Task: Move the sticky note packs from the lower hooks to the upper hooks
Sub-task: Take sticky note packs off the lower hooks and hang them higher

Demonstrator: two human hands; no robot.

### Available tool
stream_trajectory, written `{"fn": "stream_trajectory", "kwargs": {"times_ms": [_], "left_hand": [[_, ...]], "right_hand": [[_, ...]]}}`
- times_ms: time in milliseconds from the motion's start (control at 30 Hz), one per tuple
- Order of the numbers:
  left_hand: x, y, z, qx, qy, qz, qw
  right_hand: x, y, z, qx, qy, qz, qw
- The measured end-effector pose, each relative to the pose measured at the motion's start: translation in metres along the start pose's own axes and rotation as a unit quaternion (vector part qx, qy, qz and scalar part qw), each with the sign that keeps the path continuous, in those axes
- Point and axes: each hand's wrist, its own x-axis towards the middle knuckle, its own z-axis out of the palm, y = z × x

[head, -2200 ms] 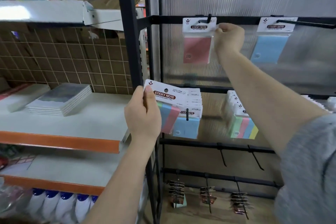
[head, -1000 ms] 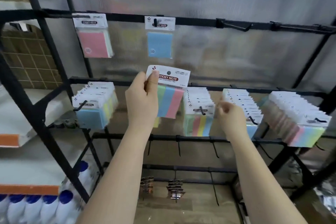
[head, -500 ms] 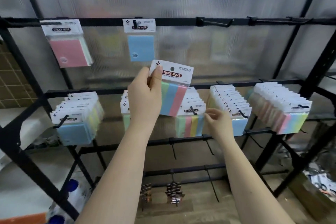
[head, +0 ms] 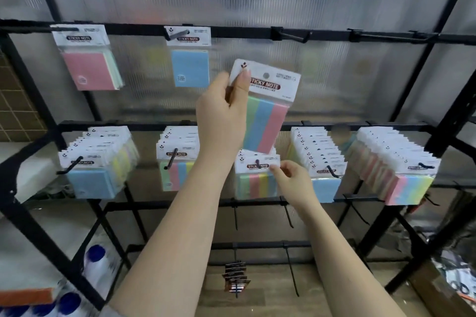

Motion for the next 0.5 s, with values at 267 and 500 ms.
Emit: {"fn": "stream_trajectory", "kwargs": {"times_ms": [267, 500], "left_hand": [[0.023, 0.023, 0.036, -0.051, -0.002, 0.017, 0.999], [0.033, 0.024, 0.052, -0.031, 0.008, 0.039, 0.999]], "right_hand": [[0.004, 0.001, -0.011, -0.021, -0.032, -0.039, 0.998], [0.003, 0.0, -0.016, -0.026, -0.051, -0.058, 0.997]]}}
